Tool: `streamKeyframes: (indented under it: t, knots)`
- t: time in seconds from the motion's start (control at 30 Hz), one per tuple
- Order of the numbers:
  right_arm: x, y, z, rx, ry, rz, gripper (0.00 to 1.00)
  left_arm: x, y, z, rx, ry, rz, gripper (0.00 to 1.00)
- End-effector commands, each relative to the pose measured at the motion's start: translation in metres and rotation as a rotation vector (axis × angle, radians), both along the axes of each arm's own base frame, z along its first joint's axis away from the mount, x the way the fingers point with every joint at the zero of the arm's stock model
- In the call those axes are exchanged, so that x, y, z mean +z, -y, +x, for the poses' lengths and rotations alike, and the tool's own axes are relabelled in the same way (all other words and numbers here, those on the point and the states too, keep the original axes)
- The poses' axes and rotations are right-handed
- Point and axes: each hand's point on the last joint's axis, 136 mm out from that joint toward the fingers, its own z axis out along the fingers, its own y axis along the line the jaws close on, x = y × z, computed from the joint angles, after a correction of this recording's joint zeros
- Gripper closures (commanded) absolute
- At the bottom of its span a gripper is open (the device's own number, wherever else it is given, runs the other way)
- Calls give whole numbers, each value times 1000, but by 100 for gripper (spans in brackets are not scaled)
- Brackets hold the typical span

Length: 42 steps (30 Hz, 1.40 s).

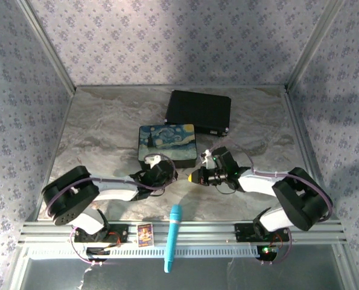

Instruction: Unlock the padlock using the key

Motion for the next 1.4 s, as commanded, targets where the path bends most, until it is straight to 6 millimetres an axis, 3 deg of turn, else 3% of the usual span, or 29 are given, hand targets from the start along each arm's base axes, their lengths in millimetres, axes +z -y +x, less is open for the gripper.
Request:
streamKeyframes:
  t: [0.0, 0.37, 0.6, 0.9, 1.37]
  knots:
    - [13, -9, -9, 73, -81, 132, 100, 27, 6, 7, -9, 53, -122, 93]
    - [6, -22, -9, 103, -218, 260, 100, 45, 28, 10, -63, 107, -327, 91]
    - [3, -21, -6, 78, -227, 274, 100, 40, 31, 11, -35, 93, -426, 95]
    - [-1, -12, -5, 20, -262, 301, 100, 38, 28, 11, -18, 83, -445, 99]
    - [11, -28, 11, 1, -261, 431, 100, 41, 39, 8, -61, 62, -455, 100]
